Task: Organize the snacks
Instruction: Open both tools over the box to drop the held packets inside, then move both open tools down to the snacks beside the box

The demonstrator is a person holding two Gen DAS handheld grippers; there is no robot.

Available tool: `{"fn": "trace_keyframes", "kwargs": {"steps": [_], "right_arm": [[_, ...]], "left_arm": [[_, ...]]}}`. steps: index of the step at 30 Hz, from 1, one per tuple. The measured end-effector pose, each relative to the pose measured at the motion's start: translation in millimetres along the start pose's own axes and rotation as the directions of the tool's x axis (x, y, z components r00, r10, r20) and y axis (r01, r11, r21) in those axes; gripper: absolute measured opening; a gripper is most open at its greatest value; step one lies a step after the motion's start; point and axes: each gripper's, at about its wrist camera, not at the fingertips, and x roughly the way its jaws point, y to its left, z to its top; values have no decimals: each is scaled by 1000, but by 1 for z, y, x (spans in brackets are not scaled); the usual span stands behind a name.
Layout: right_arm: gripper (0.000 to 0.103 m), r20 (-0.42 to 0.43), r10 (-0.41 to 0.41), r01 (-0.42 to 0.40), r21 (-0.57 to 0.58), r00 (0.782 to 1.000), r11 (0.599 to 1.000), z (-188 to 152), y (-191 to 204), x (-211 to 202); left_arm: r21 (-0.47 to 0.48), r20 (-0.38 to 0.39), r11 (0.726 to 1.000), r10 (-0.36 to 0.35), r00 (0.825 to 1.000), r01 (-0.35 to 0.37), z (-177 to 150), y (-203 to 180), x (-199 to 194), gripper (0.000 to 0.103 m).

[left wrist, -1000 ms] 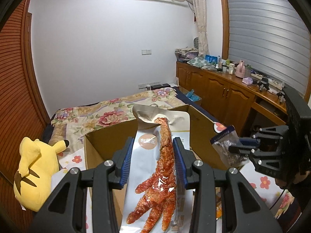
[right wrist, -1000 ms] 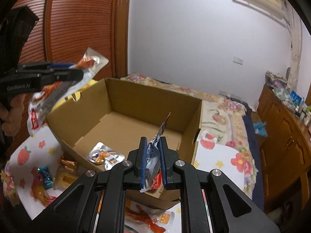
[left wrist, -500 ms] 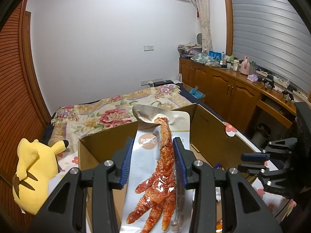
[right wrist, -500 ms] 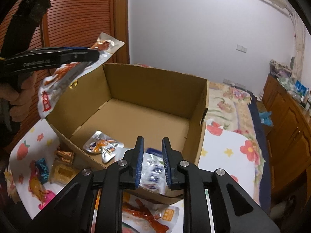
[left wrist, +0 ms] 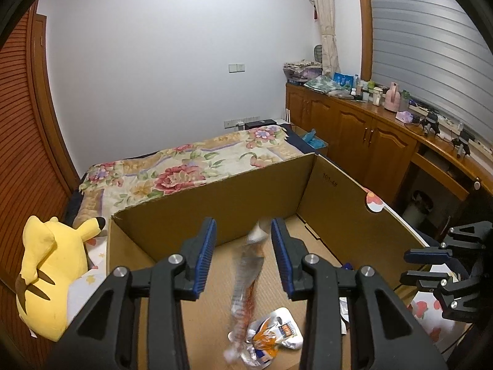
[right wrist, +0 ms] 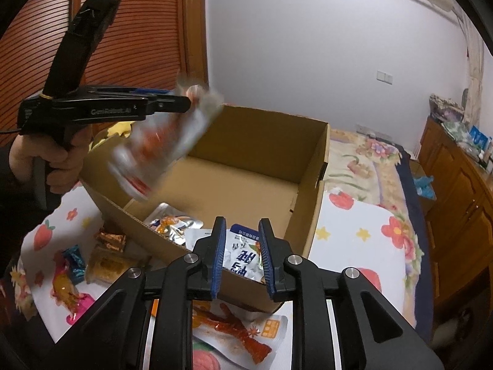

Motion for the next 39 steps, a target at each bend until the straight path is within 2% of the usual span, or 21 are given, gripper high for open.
{"fn": "trace_keyframes", "kwargs": {"steps": [8, 18, 24, 33, 39], "right_arm": [[20, 4, -6, 6, -2, 1000, 1000, -1, 4, -5], [24, 42, -21, 20, 25, 999, 999, -9, 15, -45], [27, 35, -29, 28, 37, 999, 999, -35, 36, -64], [33, -8, -27, 27, 90, 1000, 996, -85, 71, -71], [35, -32, -21, 25, 113, 999, 993, -111, 89, -74]], "left_arm": [[8, -14, 1000, -4, 1000, 4, -12, -6, -10, 33], [33, 5, 998, -51, 999, 51, -48, -23, -67, 40], [37, 0, 997, -71, 997, 71, -85, -29, -98, 48], [24, -41, 997, -73, 997, 74, -144, -32, -116, 54], [20, -66, 997, -71, 995, 72, -178, -33, -122, 54]]}}
